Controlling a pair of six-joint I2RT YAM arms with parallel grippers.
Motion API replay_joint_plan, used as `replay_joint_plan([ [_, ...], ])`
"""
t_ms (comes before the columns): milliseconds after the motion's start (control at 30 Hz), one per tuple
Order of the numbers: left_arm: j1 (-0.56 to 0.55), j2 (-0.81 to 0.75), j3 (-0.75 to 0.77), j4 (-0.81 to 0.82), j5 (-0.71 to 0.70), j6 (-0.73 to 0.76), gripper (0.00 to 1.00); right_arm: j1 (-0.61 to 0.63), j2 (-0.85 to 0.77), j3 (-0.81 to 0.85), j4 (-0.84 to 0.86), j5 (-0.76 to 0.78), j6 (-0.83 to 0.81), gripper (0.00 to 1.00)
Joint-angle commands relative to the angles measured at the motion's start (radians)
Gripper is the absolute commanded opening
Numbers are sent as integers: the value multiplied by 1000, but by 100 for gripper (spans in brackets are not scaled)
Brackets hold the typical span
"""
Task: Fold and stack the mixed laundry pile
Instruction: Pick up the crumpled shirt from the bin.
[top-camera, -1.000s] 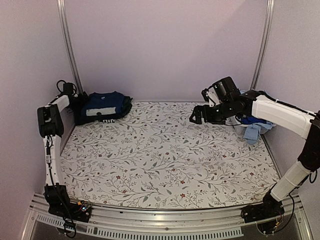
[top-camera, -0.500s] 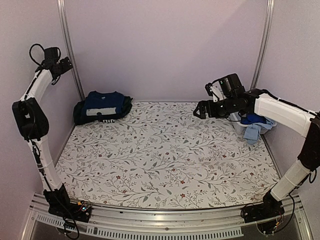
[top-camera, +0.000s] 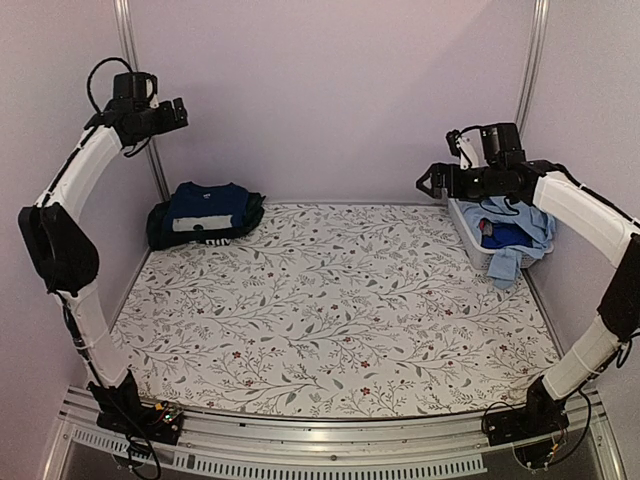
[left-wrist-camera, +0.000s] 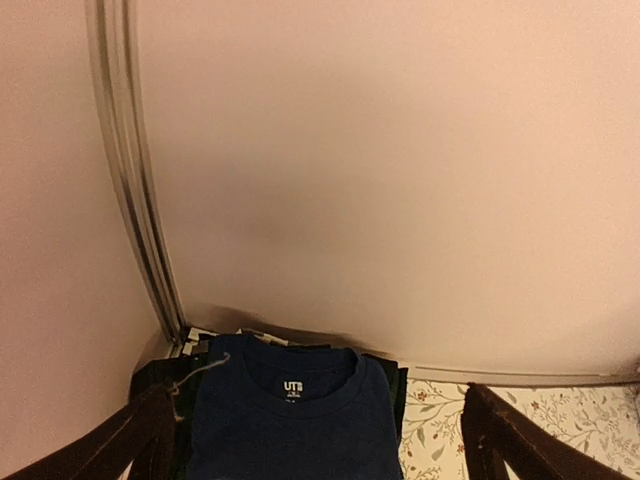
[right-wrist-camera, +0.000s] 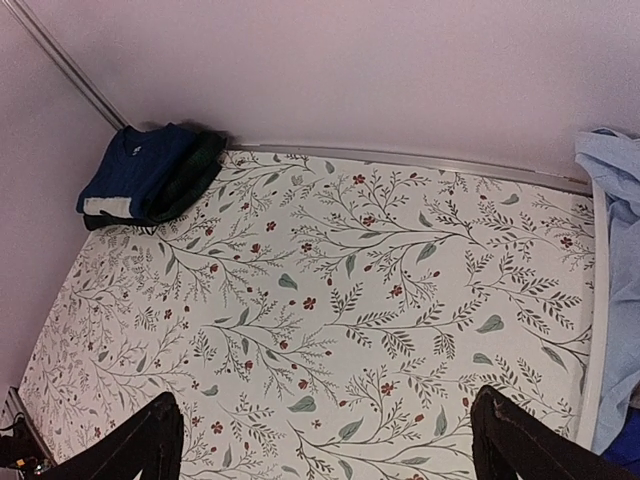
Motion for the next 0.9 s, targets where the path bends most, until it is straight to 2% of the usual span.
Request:
replay_joint_plan([
  [0, -95, -56, -37, -107, 12, 66, 100, -4, -42, 6, 32, -64, -36, 99],
  [300, -243, -96, -163, -133, 21, 89, 100, -4, -95, -149, 96, -139, -15, 99],
  [467, -296, -101, -259, -129, 36, 66, 100, -38, -104, -180, 95, -167, -4, 99],
  [667, -330, -111, -372, -79, 65, 19, 100, -223, -64, -119, 80, -220, 54, 99],
  [867, -332, -98, -383, -72, 71, 11, 100, -428, 51, 41, 58, -119, 90, 99],
])
